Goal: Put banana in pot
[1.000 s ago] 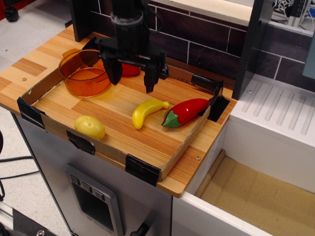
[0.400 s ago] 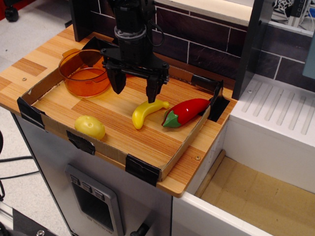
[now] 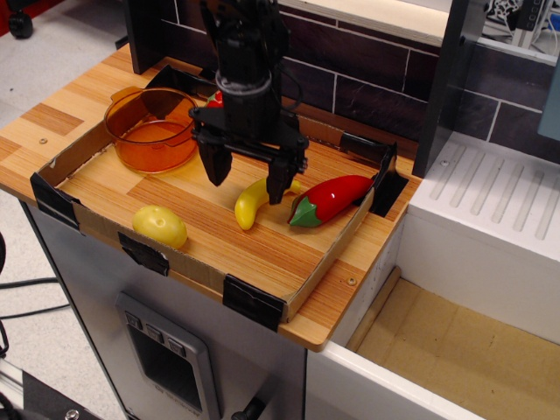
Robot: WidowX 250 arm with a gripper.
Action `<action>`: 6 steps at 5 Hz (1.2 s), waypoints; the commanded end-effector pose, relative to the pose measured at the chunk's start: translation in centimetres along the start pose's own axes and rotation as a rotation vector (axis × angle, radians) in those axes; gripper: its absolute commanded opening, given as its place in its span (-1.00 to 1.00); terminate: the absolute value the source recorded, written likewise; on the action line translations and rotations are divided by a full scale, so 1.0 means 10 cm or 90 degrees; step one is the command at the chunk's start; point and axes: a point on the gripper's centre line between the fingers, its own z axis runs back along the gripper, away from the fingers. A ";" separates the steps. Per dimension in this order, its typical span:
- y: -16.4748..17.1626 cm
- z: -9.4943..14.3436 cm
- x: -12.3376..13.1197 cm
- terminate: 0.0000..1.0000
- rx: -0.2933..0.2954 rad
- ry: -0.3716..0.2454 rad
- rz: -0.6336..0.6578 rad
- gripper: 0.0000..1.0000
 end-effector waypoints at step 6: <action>0.45 0.55 0.03 -1.00 0.015 0.001 0.098 -1.00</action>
